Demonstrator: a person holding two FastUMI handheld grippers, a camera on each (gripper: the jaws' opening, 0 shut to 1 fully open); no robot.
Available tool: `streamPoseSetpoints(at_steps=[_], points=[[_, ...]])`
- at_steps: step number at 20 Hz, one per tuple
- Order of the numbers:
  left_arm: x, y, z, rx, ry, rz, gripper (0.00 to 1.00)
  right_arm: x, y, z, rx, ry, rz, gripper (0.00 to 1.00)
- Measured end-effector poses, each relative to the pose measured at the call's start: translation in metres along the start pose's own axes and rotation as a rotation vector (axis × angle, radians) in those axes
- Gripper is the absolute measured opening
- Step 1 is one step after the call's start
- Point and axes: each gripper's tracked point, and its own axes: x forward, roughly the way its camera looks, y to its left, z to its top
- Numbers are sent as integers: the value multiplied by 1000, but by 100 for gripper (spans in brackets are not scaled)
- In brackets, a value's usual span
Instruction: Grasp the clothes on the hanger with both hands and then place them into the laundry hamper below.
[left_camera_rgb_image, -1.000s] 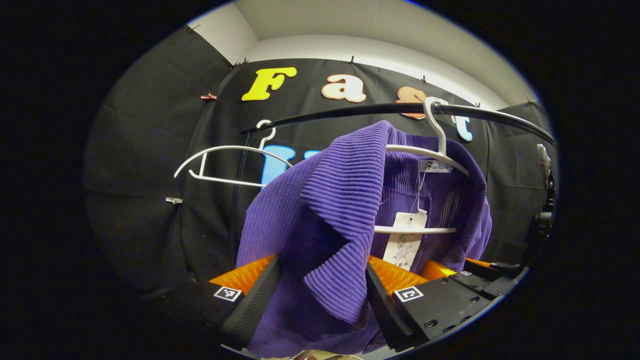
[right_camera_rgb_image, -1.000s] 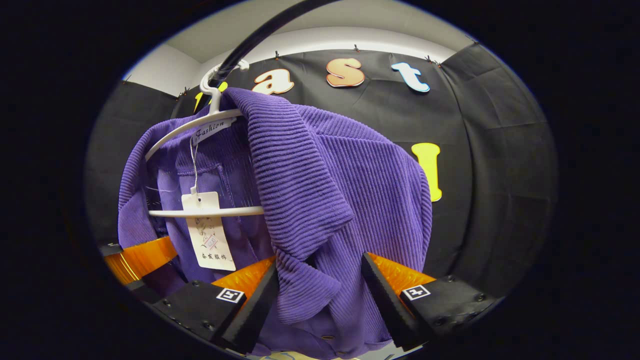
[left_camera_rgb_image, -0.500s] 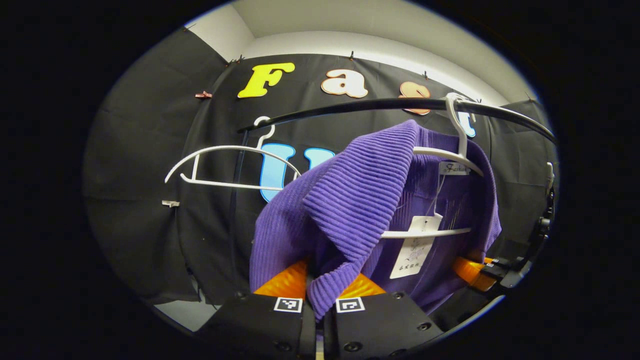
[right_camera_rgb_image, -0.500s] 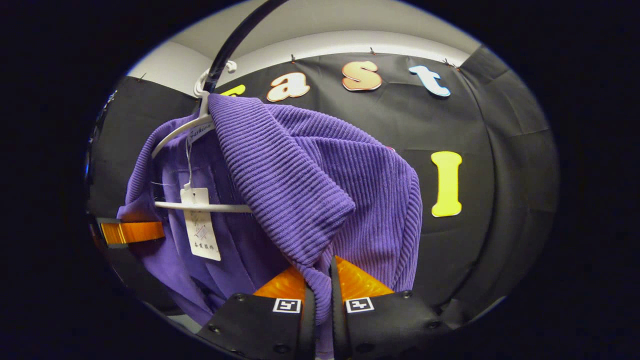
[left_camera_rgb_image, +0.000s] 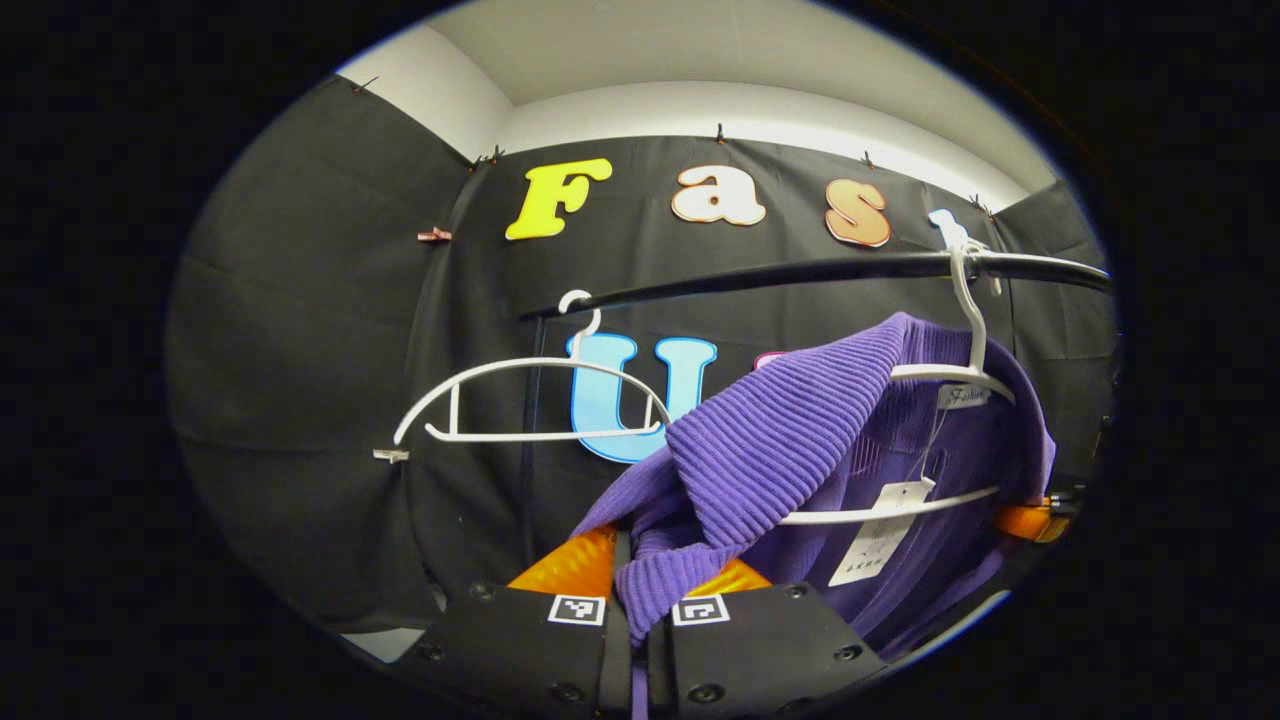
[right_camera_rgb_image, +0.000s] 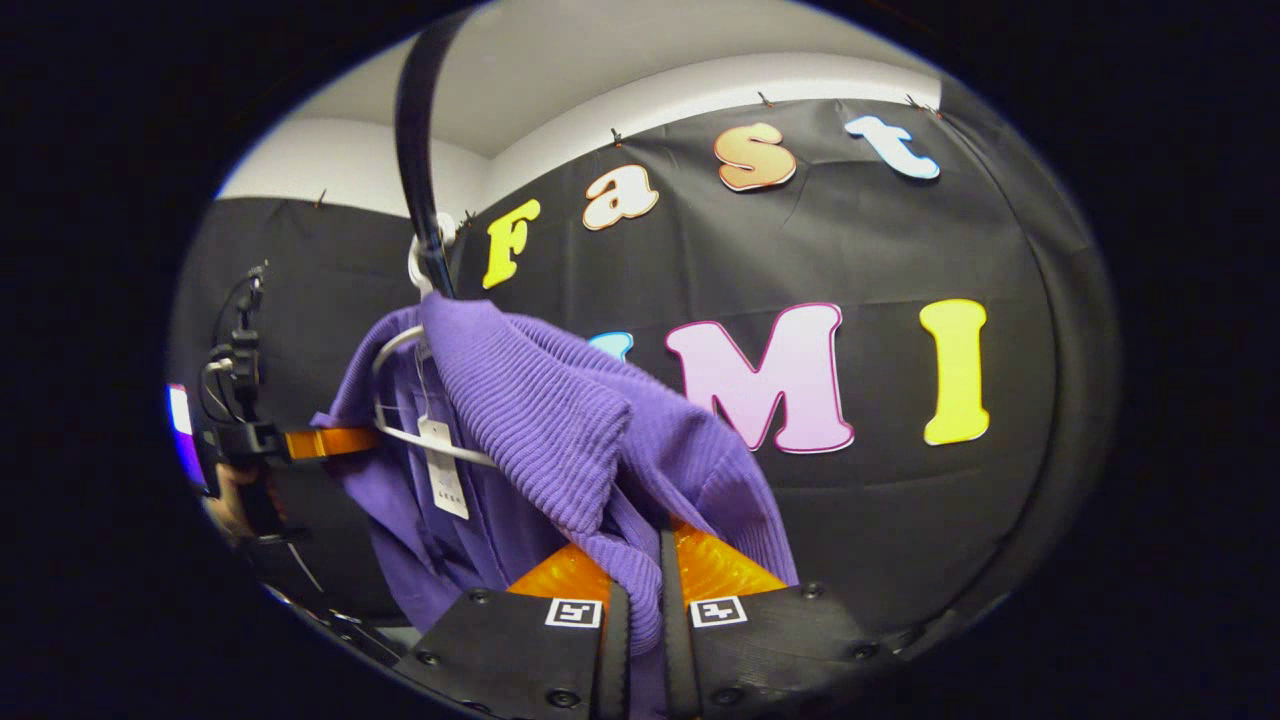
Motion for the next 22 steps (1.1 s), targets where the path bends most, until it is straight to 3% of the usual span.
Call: streamPoseSetpoints(at_steps=[3,5,7,8,9,10,11,13,15,22], points=[[-5,9,18,35,-27,12,10,-14,4,30,55,-57,57,14],[-14,11,25,18,-22,-4,12,-10,3,42,70,-91,60,18],[-26,12,36,-24,-10,-58,9,-7,1,53,101,-136,51,18],[-32,12,39,-50,0,-87,10,-6,-3,63,114,-164,41,13],[-38,15,45,-62,-3,-98,10,-1,-7,70,124,-190,30,22],[-42,22,50,-53,-7,-99,10,1,-8,76,132,-211,24,13],[-43,30,56,-31,-12,-83,12,5,-10,83,136,-232,18,17],[-42,33,71,2,-44,-81,12,13,-13,95,129,-266,-4,12],[-31,33,77,26,-61,-88,12,20,-15,95,116,-268,-20,17],[28,68,20,-23,46,-61,12,42,6,76,105,-191,19,17]])
